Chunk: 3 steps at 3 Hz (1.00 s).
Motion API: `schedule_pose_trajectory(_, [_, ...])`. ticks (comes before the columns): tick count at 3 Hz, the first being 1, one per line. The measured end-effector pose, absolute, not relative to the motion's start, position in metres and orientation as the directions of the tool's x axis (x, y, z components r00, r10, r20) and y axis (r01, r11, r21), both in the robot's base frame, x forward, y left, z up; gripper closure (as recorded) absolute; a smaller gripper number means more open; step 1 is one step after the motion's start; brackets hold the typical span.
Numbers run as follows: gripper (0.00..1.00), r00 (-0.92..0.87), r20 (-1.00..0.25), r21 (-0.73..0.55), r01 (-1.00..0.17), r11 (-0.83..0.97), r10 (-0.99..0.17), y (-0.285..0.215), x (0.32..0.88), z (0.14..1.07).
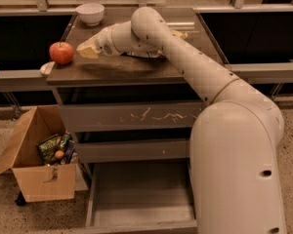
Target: Place apple into bottom drawer
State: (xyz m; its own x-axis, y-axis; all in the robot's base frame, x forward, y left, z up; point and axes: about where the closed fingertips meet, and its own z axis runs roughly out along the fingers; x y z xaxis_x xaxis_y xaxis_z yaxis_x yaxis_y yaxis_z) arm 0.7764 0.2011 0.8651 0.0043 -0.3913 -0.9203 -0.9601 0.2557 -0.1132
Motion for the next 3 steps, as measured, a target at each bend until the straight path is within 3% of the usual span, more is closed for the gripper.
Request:
schedule_pose_trajectory(1, [0.82, -0.016, -0.923, -0.114, -0.944, 0.311, -0.385, 0.1734, 0.7777, 0.8642])
schedule_pose_trajectory(3, [0.35, -0.031, -0.927, -0.094, -0.945, 0.313, -0.373, 0.1668, 0.7869, 0.8566])
